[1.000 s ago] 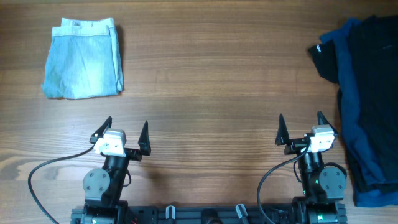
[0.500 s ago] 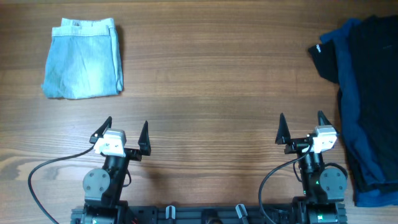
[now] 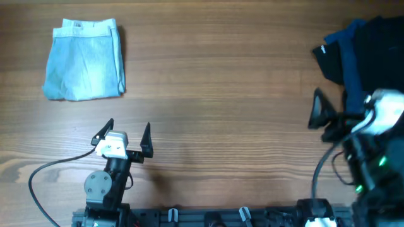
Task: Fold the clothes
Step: 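Grasp black shorts from the right pile with the right gripper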
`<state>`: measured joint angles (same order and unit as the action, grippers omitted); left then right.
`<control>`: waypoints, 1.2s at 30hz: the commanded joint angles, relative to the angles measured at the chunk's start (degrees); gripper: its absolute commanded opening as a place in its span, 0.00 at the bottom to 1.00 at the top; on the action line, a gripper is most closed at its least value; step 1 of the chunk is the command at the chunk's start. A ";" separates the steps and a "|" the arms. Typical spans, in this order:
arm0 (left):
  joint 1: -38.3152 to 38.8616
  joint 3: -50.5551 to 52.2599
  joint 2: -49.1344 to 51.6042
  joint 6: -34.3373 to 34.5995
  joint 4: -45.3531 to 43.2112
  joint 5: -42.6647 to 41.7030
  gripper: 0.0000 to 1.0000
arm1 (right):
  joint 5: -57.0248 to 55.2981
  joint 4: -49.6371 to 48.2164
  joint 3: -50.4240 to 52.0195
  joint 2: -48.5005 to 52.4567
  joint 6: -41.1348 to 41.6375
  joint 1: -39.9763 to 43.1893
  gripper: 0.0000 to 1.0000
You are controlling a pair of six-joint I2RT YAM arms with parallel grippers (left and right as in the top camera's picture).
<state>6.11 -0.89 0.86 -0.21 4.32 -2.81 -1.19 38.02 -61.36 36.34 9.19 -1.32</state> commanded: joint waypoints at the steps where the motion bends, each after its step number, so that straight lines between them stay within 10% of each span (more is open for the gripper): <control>1: 0.37 0.50 -0.37 -1.05 -0.04 0.76 1.00 | -8.31 4.83 -16.59 13.64 -1.46 0.00 1.00; 6: 0.37 0.50 -0.37 -1.07 -0.07 0.76 1.00 | -13.46 25.40 -49.13 47.39 -5.73 6.73 1.00; 13: 0.37 0.50 -0.39 -1.05 -0.04 0.76 1.00 | -15.63 17.40 -53.18 75.54 -25.27 15.61 1.00; 18: 0.37 0.50 -0.37 -1.05 -0.04 0.76 1.00 | -15.06 8.61 -53.16 84.26 -22.12 18.34 1.00; 23: 0.37 0.50 -0.39 -1.05 -0.04 0.76 1.00 | -14.69 0.50 -52.94 89.70 -20.11 22.18 0.59; 36: 0.37 0.50 -0.37 -1.05 -0.04 0.76 1.00 | -12.74 -9.99 -52.89 106.20 -25.66 23.52 0.62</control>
<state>6.11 -0.82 0.84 -0.21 4.23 -2.81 -13.34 28.23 -113.40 140.11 -15.77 22.28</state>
